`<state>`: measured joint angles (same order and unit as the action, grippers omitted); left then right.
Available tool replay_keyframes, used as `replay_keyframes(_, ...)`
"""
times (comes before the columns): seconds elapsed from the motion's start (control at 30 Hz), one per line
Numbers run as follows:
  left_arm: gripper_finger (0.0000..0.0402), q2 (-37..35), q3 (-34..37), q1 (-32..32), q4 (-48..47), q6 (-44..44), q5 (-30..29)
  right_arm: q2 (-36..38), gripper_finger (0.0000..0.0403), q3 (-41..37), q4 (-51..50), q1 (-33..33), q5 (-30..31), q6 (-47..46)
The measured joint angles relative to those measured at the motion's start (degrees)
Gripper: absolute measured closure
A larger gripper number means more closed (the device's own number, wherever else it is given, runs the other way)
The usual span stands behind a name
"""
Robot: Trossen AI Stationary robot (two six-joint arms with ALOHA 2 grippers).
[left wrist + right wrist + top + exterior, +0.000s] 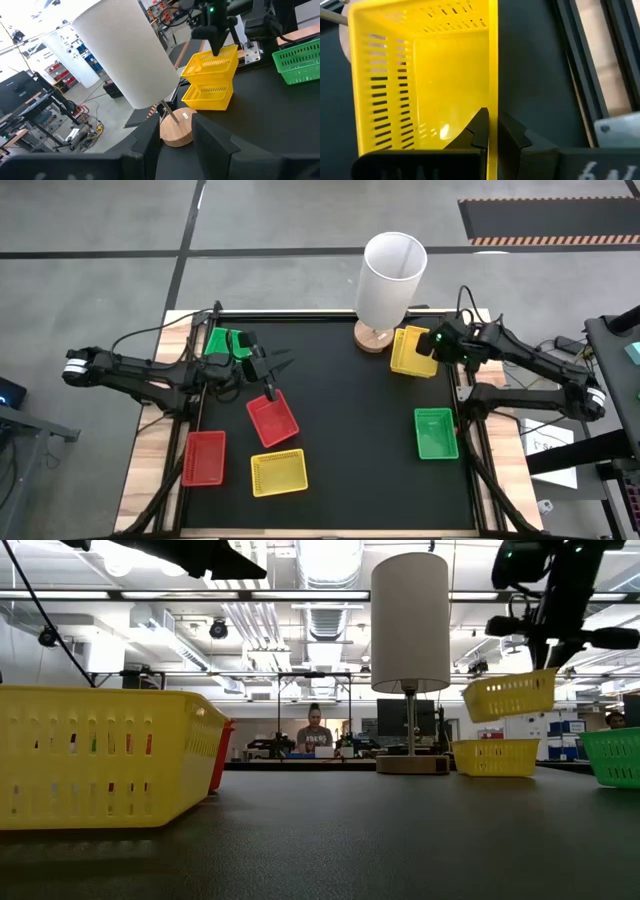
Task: Stack baskets by color
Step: Stack the bottom right yellow bin on top of the top right yellow bin
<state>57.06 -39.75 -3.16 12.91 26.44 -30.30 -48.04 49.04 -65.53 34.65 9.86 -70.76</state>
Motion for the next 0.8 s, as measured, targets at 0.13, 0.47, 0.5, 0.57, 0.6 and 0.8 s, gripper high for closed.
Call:
replay_keyframes(0.13, 0.0304, 0.0, 0.0, 0.0, 0.0, 0.0, 0.0, -2.4, 0.0391, 0.0, 1.6, 4.2, -1.4, 5.1)
replay_keyframes(0.47, 0.0304, 0.0, 0.4, 0.0, -0.1, 0.0, 0.0, -7.4, 0.0391, 0.0, 8.1, 11.9, -6.0, 15.1)
replay_keyframes(0.5, 0.0304, 0.0, 0.4, 0.0, -0.2, 0.0, 0.0, -7.9, 0.0391, 0.0, 8.5, 12.4, -6.1, 15.8)
replay_keyframes(0.57, 0.0304, 0.0, 0.4, 0.0, -0.2, 0.0, 0.0, -9.1, 0.0391, 0.0, 8.6, 13.6, -6.9, 17.2)
replay_keyframes(0.6, 0.0304, 0.0, 0.4, 0.0, -0.1, 0.0, 0.0, -9.7, 0.0391, 0.0, 8.7, 14.1, -7.2, 17.9)
replay_keyframes(0.8, 0.0304, 0.0, 0.6, 0.0, 0.0, -0.1, 0.0, -12.6, 0.0391, 0.0, 11.3, 15.1, -7.4, 19.9)
